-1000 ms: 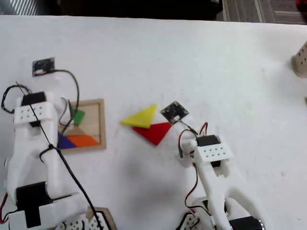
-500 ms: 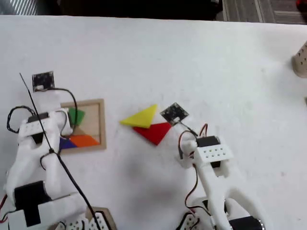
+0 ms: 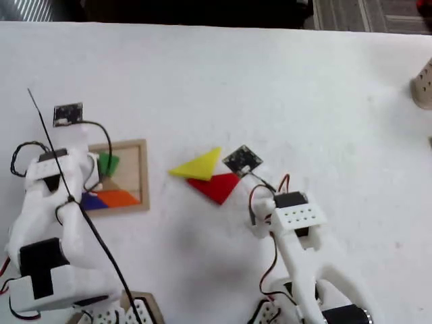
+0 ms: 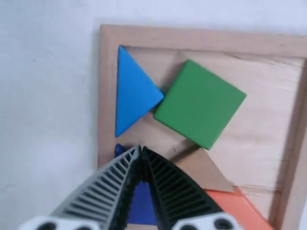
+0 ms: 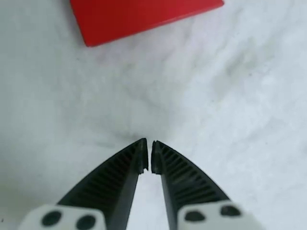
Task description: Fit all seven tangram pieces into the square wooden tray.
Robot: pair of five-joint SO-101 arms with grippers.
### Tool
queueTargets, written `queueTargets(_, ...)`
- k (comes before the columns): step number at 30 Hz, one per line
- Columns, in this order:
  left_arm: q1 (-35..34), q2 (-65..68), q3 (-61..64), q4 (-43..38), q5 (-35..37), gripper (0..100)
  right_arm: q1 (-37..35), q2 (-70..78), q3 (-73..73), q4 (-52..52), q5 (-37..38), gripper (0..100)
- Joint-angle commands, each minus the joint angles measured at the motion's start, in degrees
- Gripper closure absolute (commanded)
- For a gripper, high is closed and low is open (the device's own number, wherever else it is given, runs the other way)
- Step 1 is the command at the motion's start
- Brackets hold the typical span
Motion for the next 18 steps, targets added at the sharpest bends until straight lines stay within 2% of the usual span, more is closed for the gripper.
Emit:
queueTargets(1,2.9,-0.1,-0.9,3.3,-0.4,98,-0.4,-2.3,-0.4,-0.7,0.9,98.1)
queueTargets(6,6.5,-7.3,6.6,3.1,-0.1,98,-0.3,-2.3,-0.4,-0.7,3.1,98.1)
queueTargets(10,9.5,-15.2,14.1,1.7,2.8,98,-0.3,-2.2,-0.4,-0.7,3.5,98.1)
queueTargets(18,5.0,-19.2,15.4,-1.4,3.3,98,-0.3,-2.0,-0.4,-0.7,3.5,98.1)
